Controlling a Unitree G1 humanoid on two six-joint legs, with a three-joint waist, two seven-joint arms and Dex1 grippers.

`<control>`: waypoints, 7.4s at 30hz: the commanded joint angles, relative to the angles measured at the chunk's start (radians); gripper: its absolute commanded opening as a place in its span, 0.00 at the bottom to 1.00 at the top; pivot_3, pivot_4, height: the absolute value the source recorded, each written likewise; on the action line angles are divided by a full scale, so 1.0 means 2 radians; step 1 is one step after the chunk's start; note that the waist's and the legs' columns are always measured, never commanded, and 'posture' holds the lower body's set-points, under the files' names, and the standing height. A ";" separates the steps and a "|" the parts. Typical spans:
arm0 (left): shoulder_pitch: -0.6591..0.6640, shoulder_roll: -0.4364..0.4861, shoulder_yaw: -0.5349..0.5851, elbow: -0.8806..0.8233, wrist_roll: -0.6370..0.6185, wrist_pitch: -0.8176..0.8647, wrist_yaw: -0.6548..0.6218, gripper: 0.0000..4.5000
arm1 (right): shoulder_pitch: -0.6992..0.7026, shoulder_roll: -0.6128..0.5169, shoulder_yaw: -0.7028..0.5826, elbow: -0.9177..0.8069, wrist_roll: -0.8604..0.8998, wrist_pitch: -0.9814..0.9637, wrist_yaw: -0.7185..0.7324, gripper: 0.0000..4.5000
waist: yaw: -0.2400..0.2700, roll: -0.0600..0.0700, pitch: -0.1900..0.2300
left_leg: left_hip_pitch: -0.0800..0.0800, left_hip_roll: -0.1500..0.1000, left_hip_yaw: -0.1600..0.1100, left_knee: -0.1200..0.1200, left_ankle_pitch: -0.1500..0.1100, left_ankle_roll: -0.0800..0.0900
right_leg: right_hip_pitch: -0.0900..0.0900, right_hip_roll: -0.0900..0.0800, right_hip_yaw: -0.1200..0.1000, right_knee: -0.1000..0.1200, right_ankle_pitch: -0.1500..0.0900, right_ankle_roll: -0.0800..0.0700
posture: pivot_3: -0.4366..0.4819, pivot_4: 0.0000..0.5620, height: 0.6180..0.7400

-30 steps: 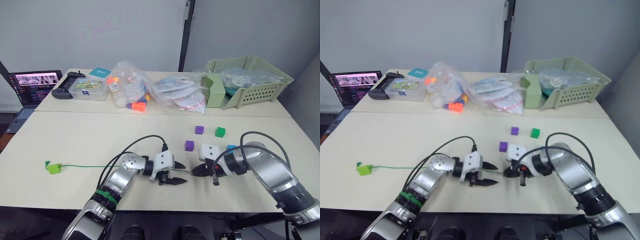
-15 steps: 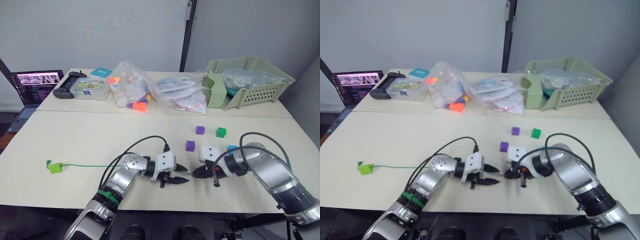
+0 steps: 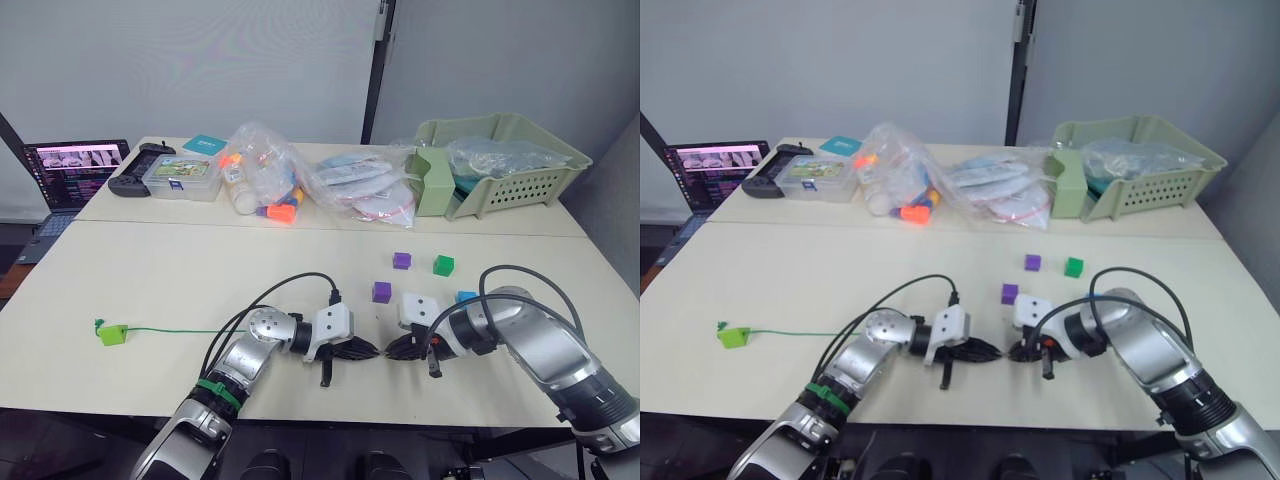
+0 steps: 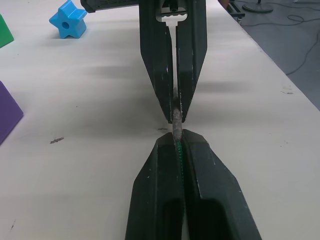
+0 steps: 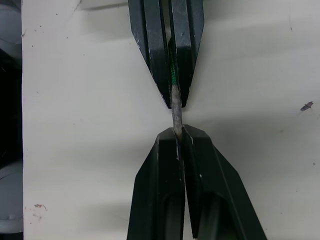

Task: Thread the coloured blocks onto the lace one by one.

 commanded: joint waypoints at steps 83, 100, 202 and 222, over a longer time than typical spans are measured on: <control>0.007 -0.018 0.011 -0.015 -0.018 0.006 -0.008 0.00 | 0.188 0.252 -0.319 0.031 0.095 -0.133 -0.478 0.27 | -0.006 0.003 -0.002 | 0.004 -0.001 -0.003 -0.001 0.000 0.000 | 0.007 0.000 0.000 -0.003 0.000 0.001 | 0.48 0.27 1.00; -0.003 -0.026 0.012 0.004 -0.016 -0.002 -0.010 0.00 | 0.335 0.304 -0.246 -0.150 0.104 -0.054 -0.524 0.27 | -0.007 0.003 -0.002 | 0.004 0.000 -0.004 -0.001 0.000 0.000 | 0.007 0.000 0.000 -0.004 0.000 0.001 | 0.48 0.27 1.00; 0.005 0.002 -0.016 -0.094 0.036 0.082 0.090 0.00 | 0.013 -0.037 -0.002 -0.010 -0.111 -0.082 0.045 0.30 | -0.007 0.004 -0.001 | 0.004 -0.001 -0.004 -0.001 0.000 0.001 | 0.007 0.001 0.000 -0.004 0.000 0.001 | 0.48 0.27 1.00; 0.003 0.001 -0.025 -0.096 0.033 0.097 0.074 0.00 | 0.006 -0.024 0.005 -0.001 -0.117 -0.080 0.036 0.30 | -0.008 0.004 -0.001 | 0.004 0.000 -0.003 -0.001 -0.001 0.001 | 0.007 0.001 0.000 -0.004 0.000 0.001 | 0.48 0.27 1.00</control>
